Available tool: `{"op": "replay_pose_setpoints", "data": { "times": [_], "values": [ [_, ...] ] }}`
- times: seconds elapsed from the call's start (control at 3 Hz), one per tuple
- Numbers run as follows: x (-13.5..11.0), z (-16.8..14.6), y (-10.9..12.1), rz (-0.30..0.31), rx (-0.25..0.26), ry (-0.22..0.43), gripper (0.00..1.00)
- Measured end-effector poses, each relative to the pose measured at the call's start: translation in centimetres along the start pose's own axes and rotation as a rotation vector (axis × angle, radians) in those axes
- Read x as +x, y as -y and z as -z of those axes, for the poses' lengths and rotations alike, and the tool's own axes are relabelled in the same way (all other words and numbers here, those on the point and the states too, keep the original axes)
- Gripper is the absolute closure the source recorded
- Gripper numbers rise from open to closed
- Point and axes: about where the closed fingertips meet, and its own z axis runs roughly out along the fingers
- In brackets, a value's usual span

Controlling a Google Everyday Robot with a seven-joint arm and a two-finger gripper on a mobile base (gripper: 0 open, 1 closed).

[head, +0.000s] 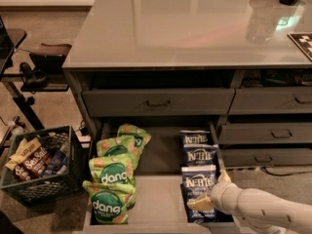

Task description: Pick blue chip bag from middle drawer and place on counter

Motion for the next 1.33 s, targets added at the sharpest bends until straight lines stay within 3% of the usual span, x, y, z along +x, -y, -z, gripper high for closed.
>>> {"op": "replay_pose_setpoints", "data": {
  "times": [0.67, 1.33],
  "values": [
    [-1.4, 1.3, 0.6, 0.007, 0.023, 0.027, 0.00],
    [0.4, -1.7, 0.1, -0.008, -0.005, -0.023, 0.00]
  ]
}}
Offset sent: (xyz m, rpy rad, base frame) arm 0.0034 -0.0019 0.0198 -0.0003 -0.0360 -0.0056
